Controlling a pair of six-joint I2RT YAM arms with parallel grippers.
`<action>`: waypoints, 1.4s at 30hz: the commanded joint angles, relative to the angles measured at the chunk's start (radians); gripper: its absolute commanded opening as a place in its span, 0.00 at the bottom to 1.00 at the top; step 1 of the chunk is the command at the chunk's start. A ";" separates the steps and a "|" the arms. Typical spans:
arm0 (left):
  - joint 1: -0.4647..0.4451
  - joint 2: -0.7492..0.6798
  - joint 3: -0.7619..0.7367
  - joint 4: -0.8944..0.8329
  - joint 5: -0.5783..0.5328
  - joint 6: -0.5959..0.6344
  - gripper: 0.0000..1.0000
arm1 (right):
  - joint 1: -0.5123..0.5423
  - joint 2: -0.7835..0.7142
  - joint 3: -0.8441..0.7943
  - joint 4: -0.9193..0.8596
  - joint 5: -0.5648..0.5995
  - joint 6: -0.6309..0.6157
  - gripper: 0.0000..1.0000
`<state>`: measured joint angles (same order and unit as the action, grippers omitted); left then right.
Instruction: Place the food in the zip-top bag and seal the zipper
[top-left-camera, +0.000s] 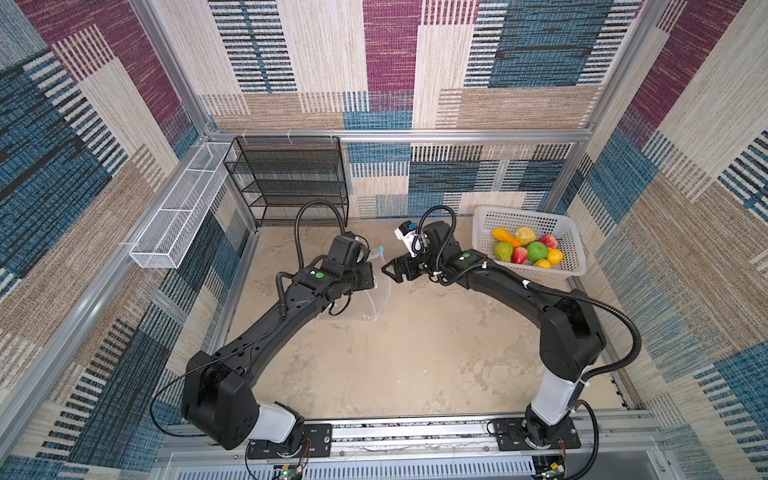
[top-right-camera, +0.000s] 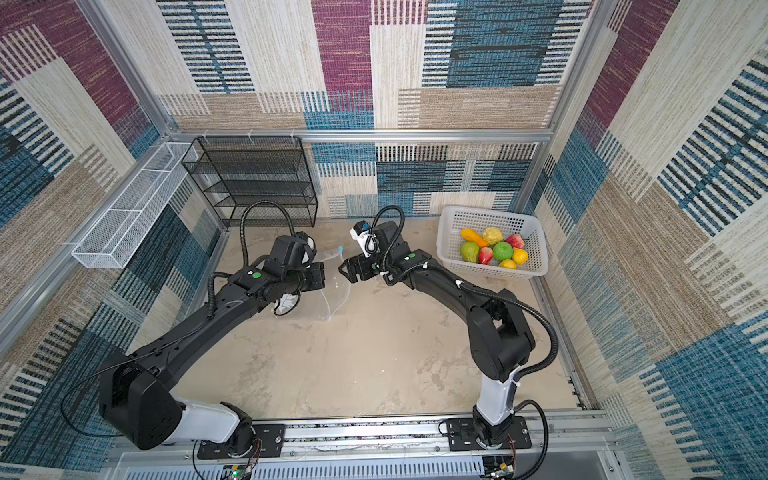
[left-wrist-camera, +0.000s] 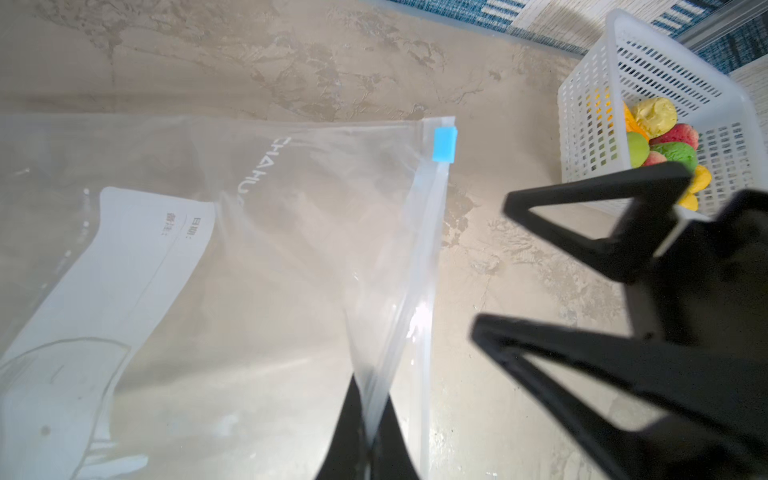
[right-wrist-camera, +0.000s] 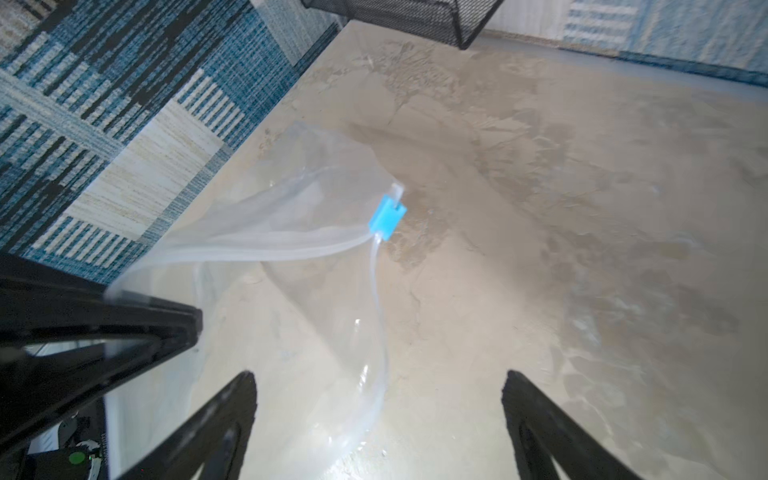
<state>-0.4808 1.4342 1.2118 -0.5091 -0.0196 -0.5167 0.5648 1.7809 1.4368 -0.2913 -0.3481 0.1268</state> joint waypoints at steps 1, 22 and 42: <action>0.018 0.009 -0.014 0.042 0.026 0.003 0.00 | -0.048 -0.033 0.010 -0.067 0.117 0.015 0.94; 0.027 -0.053 -0.062 0.062 -0.012 0.024 0.00 | -0.359 0.238 0.244 -0.281 0.540 -0.036 0.93; 0.037 -0.060 -0.064 0.063 -0.026 0.037 0.00 | -0.207 -0.075 -0.256 -0.114 0.159 0.078 0.85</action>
<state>-0.4454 1.3773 1.1496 -0.4610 -0.0284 -0.4980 0.3153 1.7370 1.2274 -0.4408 -0.1299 0.1459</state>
